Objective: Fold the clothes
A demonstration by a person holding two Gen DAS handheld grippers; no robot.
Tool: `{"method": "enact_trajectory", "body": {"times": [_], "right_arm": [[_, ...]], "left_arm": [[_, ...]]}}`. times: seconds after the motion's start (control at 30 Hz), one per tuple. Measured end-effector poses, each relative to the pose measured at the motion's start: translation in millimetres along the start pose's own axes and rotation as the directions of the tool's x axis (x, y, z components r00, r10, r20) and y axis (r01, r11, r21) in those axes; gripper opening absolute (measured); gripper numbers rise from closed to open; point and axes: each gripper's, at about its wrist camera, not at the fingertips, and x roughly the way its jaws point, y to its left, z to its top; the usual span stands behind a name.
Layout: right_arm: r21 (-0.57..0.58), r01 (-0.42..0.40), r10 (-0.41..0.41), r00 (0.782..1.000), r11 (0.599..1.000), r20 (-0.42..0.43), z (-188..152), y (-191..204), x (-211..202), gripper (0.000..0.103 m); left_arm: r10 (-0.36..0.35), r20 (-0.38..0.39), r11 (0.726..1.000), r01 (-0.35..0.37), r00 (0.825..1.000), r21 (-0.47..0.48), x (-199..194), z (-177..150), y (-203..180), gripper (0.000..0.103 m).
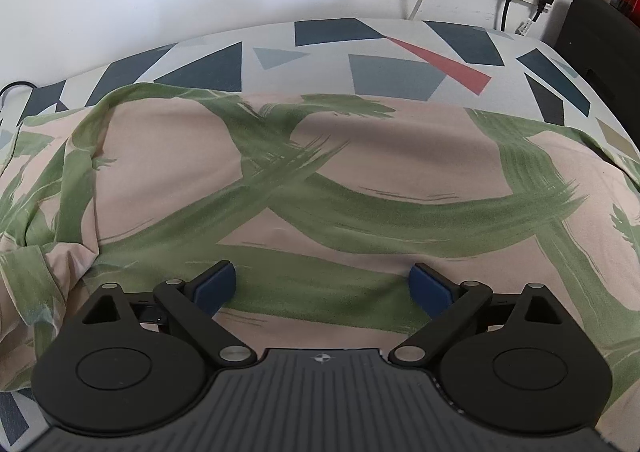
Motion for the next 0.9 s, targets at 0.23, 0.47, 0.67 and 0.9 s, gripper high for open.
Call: {"method": "enact_trajectory", "body": {"times": [0.23, 0.47, 0.67, 0.9], "right_arm": [[-0.189, 0.077, -0.076, 0.997, 0.979, 0.017, 14.6, -21.8, 7.1, 0.073], [-0.226, 0.148, -0.136, 0.989, 0.963, 0.065, -18.3, -22.7, 6.6, 0.073], [-0.383, 0.063, -0.04, 0.997, 0.922, 0.068, -8.9, -24.8, 33.1, 0.072], [-0.423, -0.08, 0.12, 0.991, 0.903, 0.067, 2.9, -31.7, 31.9, 0.045]], "left_arm": [[0.03, -0.031, 0.999, -0.031, 0.999, -0.03, -0.1, 2.4, -3.3, 0.099], [-0.027, -0.003, 1.0, 0.027, 1.0, -0.008, -29.1, -0.3, -40.9, 0.086], [-0.176, -0.009, 0.978, 0.176, 0.984, 0.116, -48.9, -8.5, -85.9, 0.086], [-0.161, -0.145, 0.971, 0.183, 0.976, 0.153, -39.2, -39.5, -100.1, 0.086]]}}
